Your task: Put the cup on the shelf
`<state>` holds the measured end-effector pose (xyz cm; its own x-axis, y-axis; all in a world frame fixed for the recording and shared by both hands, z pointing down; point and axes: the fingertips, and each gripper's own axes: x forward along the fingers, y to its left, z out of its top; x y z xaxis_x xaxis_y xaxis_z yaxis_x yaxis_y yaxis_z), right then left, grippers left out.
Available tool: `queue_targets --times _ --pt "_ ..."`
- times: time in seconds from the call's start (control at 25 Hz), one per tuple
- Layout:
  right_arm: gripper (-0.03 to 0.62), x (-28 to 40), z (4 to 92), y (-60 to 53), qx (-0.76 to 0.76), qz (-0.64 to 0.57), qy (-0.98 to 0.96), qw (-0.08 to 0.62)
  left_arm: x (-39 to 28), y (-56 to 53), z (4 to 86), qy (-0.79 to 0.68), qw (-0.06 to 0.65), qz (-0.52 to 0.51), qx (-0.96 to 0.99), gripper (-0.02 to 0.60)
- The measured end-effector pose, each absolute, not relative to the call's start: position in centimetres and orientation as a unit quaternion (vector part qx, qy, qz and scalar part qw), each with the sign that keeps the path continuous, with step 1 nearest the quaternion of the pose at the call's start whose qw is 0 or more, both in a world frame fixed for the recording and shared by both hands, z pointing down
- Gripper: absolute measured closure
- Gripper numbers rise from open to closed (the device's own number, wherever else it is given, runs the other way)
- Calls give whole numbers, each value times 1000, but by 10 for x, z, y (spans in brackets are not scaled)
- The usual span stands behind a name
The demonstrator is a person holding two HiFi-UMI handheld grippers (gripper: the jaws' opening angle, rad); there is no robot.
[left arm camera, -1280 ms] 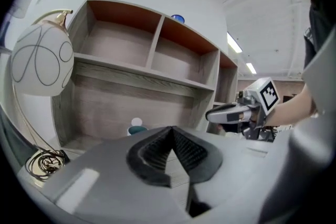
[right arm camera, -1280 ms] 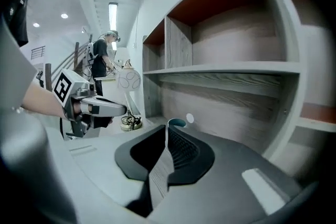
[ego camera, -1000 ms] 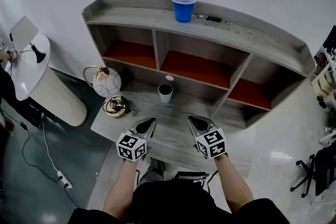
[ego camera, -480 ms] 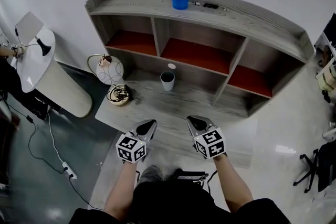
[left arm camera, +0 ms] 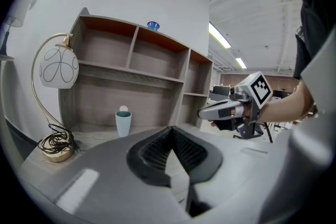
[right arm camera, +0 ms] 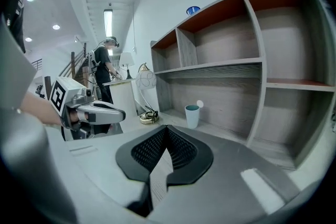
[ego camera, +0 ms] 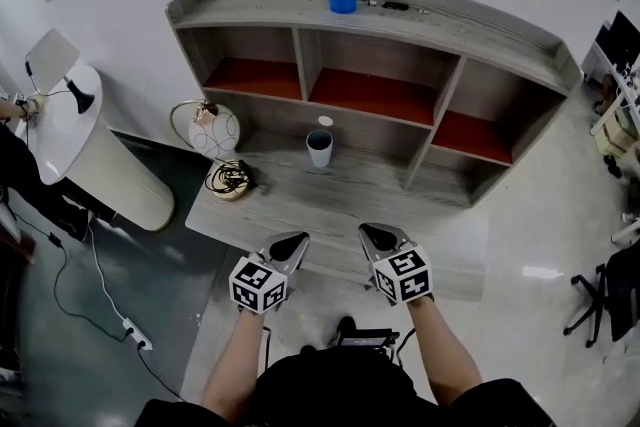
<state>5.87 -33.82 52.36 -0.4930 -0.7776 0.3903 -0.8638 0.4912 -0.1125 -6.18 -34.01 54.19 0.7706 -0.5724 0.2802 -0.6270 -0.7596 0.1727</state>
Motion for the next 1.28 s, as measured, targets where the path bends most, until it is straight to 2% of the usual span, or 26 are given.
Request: queue_targets --times 0.64,1.28 --pt "582 6 520 -256 521 154 -827 144 -127 -263 544 -311 143 91 935 581" --pt "582 -2 516 -182 553 156 -805 151 -139 -204 550 -284 160 76 942 581"
